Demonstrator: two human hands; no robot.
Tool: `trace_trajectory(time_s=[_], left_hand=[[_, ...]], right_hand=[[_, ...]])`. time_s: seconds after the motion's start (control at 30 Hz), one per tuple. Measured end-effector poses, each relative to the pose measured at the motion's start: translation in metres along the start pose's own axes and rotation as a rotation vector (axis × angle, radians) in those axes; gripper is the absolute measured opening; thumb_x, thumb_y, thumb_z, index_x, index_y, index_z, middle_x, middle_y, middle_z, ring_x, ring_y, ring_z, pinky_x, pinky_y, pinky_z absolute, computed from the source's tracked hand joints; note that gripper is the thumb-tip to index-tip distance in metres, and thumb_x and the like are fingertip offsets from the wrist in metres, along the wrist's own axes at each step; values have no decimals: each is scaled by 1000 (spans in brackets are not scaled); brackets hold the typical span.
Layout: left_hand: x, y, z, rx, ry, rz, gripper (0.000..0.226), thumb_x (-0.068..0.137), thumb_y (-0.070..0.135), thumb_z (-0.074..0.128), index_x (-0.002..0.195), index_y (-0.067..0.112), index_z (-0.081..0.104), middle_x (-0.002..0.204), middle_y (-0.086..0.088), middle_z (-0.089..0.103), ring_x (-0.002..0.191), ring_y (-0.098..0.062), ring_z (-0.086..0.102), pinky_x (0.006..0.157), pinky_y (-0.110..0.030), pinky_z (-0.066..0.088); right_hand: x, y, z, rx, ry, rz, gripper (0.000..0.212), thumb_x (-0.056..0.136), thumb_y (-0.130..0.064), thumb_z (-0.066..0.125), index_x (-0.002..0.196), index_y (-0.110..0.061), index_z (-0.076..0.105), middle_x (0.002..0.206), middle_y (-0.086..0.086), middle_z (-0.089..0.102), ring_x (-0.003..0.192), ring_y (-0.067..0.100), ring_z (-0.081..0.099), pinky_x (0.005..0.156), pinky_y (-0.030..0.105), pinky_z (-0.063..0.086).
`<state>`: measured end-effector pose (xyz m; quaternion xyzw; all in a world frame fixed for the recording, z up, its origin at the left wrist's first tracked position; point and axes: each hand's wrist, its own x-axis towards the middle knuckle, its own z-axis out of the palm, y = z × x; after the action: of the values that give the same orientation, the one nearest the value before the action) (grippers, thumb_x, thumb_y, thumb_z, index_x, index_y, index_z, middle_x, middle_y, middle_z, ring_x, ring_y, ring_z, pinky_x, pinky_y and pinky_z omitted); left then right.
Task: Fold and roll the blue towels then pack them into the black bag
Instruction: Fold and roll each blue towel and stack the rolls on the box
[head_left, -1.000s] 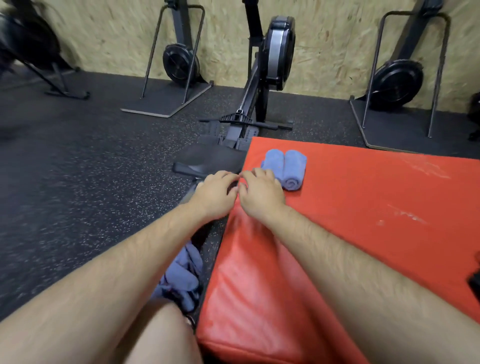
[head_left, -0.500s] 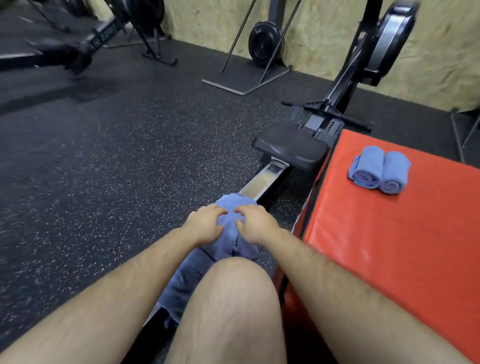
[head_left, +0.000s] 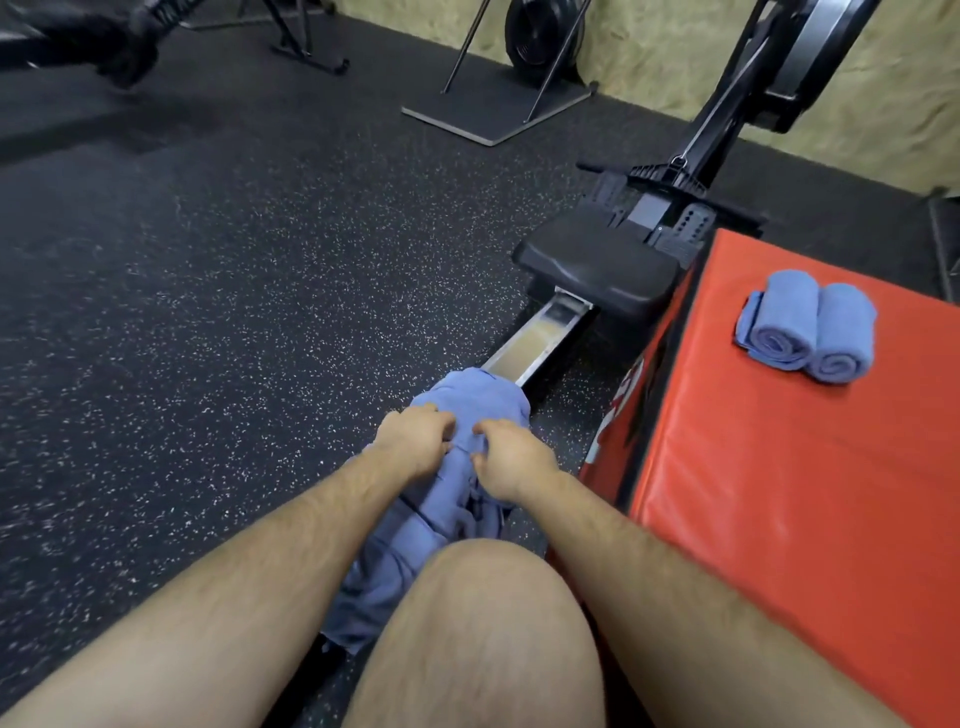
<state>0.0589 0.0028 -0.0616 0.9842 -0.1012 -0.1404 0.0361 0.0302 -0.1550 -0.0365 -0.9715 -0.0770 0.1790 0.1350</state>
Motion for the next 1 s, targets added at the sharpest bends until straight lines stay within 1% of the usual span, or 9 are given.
trace_trajectory(time_s=[0.1,0.27,0.4,0.57,0.67,0.73,0.8,0.9,1.0], left_hand=[[5,0,1,-25,68,44,12,97,32,49,102,26,57,115,-1,57,108,-25,57,80,-35,35],[2,-3,-9,-385,301,139,1,94,20,55,93,19,55,98,1,47,84,-28,57,73,-39,46],[-5,-10,-34,-548,432,196,7,92,8,59,92,15,57,91,1,56,83,-18,51,74,-32,39],[-13,-10,-43,-585,350,186,6,93,12,59,96,16,55,86,7,58,77,-14,51,68,-27,37],[-13,-20,-30,-574,222,88,23,89,12,63,109,14,52,97,1,58,84,-19,54,75,-32,43],[-18,-33,-14,-513,147,-5,30,83,15,65,108,15,49,104,-3,53,88,-23,54,78,-36,46],[-23,-44,-1,-413,83,-48,25,79,19,64,100,14,51,100,-4,54,89,-26,57,77,-39,49],[-26,-47,6,-189,47,25,15,88,24,67,100,16,64,105,-3,56,102,-25,55,85,-38,49],[-28,-40,3,-131,100,34,6,94,23,60,93,18,63,104,-1,55,102,-24,53,77,-34,47]], right_hand=[[5,6,4,19,20,19,31,96,-30,50,125,-19,54,130,4,58,117,29,57,87,36,47],[9,0,-2,189,172,-60,48,97,-37,52,142,-21,47,143,7,49,129,32,47,104,43,42],[13,-9,-28,293,325,-77,18,97,-30,53,97,-19,67,99,5,71,97,28,62,81,37,49],[2,-18,-61,213,365,-149,14,99,-24,47,90,-21,57,94,1,64,90,24,57,72,35,43],[0,-12,-79,216,436,-132,14,98,-23,45,88,-24,55,94,-1,63,86,22,54,71,35,44],[0,-4,-84,186,357,-77,16,95,-17,44,81,-25,49,90,0,59,84,24,54,67,33,40],[-3,1,-78,130,237,-27,11,95,-22,47,93,-22,57,100,4,61,93,29,59,73,33,44],[-12,0,-59,85,121,-51,32,98,-30,52,128,-20,57,130,6,57,121,27,54,100,33,45],[-16,-4,-46,56,111,-94,34,99,-27,51,132,-19,56,133,1,57,128,22,49,100,27,39]])
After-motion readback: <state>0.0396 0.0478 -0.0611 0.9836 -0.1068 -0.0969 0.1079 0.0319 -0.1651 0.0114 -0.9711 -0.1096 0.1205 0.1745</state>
